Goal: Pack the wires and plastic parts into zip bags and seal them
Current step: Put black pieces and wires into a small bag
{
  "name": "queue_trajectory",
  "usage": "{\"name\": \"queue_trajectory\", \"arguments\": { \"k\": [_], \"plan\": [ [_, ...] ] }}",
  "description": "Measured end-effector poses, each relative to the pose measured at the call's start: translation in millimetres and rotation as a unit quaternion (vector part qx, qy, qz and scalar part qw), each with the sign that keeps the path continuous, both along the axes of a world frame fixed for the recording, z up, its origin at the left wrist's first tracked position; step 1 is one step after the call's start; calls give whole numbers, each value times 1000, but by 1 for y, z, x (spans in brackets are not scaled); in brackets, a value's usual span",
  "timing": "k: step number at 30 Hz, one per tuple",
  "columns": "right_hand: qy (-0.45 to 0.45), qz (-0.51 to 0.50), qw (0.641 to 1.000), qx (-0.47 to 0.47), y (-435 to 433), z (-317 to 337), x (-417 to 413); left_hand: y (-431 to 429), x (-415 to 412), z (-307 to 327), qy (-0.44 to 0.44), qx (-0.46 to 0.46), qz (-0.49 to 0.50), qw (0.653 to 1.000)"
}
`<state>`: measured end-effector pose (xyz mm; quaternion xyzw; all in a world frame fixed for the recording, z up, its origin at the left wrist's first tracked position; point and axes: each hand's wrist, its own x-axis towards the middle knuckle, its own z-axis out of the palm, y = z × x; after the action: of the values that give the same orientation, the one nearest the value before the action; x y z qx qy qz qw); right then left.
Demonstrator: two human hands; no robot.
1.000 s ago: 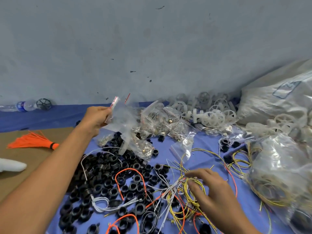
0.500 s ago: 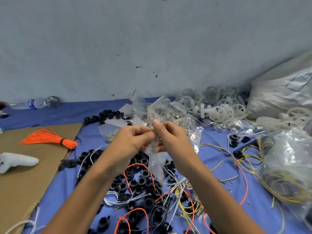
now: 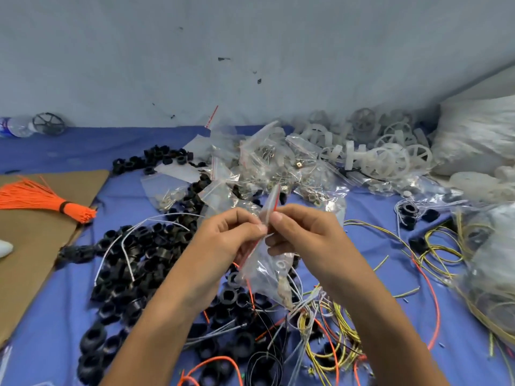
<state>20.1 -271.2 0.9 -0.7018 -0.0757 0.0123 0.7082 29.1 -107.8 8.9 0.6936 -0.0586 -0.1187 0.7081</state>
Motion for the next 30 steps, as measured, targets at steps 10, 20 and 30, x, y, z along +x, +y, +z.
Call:
{"name": "queue_trajectory", "arguments": {
  "k": [10,20,30],
  "plan": [
    [-8,-16,998,-66,4,9,-6,9,-5,5,-70,12,-38,997],
    [-20,34,997,-61,1,12,-11,11,-9,4,-137,110,26,984],
    [-41,48,992,-108,-3,14,-16,20,-21,17,-233,268,15,935]
  ]
}}
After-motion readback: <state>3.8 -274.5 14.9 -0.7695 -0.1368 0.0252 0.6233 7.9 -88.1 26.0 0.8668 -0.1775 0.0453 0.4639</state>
